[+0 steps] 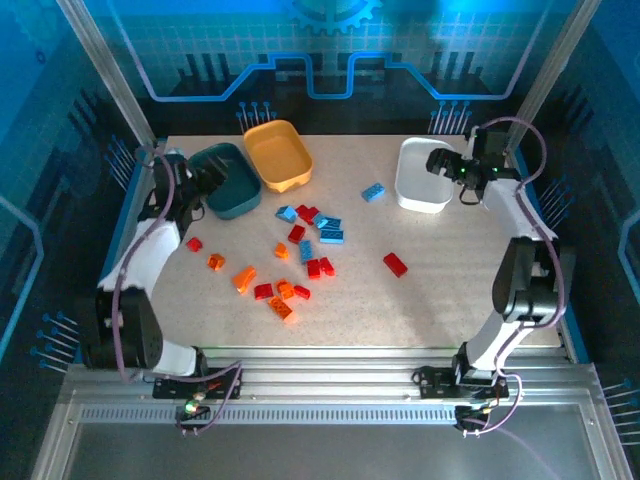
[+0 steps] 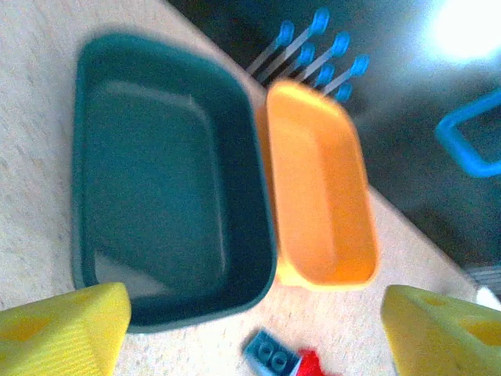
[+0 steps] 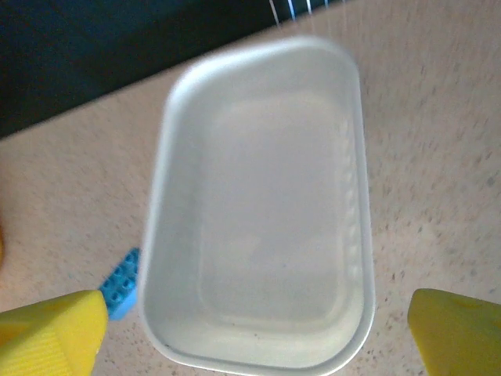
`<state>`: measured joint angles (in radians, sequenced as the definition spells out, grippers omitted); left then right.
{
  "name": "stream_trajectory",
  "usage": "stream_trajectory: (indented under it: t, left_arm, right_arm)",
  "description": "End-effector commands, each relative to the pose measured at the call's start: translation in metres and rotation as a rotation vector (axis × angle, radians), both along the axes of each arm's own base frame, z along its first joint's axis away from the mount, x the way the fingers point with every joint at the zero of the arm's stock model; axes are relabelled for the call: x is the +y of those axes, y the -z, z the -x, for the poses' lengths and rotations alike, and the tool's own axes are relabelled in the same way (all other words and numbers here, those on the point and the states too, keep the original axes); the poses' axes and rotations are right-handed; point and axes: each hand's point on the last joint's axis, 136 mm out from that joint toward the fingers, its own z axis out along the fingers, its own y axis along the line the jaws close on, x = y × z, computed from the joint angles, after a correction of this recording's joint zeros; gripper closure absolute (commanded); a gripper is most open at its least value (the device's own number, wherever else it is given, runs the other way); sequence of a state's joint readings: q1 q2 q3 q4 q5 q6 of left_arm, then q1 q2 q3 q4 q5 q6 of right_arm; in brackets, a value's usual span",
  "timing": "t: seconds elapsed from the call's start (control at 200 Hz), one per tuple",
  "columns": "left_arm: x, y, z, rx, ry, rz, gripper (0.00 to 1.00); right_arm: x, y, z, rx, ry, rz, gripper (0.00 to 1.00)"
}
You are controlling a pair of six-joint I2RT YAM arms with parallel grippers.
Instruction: Sort the legos into containers by color
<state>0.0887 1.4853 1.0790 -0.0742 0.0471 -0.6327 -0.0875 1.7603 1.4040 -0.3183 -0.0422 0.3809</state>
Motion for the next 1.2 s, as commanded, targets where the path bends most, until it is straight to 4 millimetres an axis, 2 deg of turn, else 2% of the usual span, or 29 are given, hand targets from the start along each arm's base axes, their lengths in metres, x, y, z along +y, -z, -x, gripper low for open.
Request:
stream_trajectory:
  t: [0.0, 0.055, 0.13, 0.25, 0.395, 0.55, 0.785, 0.935, 1.191]
  left_arm:
    - [-0.027, -0.001, -0.017, 0.061, 0.119, 0.097, 0.18]
    - [-0.034, 0.011, -0.029, 0.107, 0.15, 0.093, 0.19]
    - [-0.047, 0.027, -0.044, 0.167, 0.199, 0.071, 0.19]
    - [-0.066, 0.054, -0.065, 0.276, 0.248, -0.006, 0.21]
    - [-0.06, 0.085, -0.08, 0.381, 0.199, -0.097, 0.27]
    - [-0.056, 0.09, -0.086, 0.399, 0.164, -0.178, 0.26]
    - [-0.056, 0.1, -0.094, 0.437, 0.175, -0.201, 0.26]
    - [-0.054, 0.101, -0.099, 0.442, 0.169, -0.219, 0.26]
    - [-0.054, 0.111, -0.112, 0.473, 0.191, -0.246, 0.26]
  right_arm:
    - [-0.006, 0.007, -0.007, 0.033, 0.026, -0.136, 0.0]
    - [-0.013, 0.018, -0.014, 0.045, 0.032, -0.197, 0.0]
    - [-0.02, 0.035, -0.02, 0.099, 0.053, -0.166, 0.02]
    - [-0.019, 0.055, -0.027, 0.178, 0.032, -0.104, 0.14]
    - [-0.022, 0.077, -0.028, 0.243, 0.035, -0.069, 0.17]
    - [-0.025, 0.098, -0.024, 0.287, 0.023, -0.052, 0.19]
    - [-0.019, 0.115, -0.031, 0.317, -0.012, -0.085, 0.26]
    - [-0.016, 0.119, -0.032, 0.325, -0.024, -0.096, 0.35]
    - [-0.014, 0.123, -0.031, 0.331, -0.031, -0.075, 0.42]
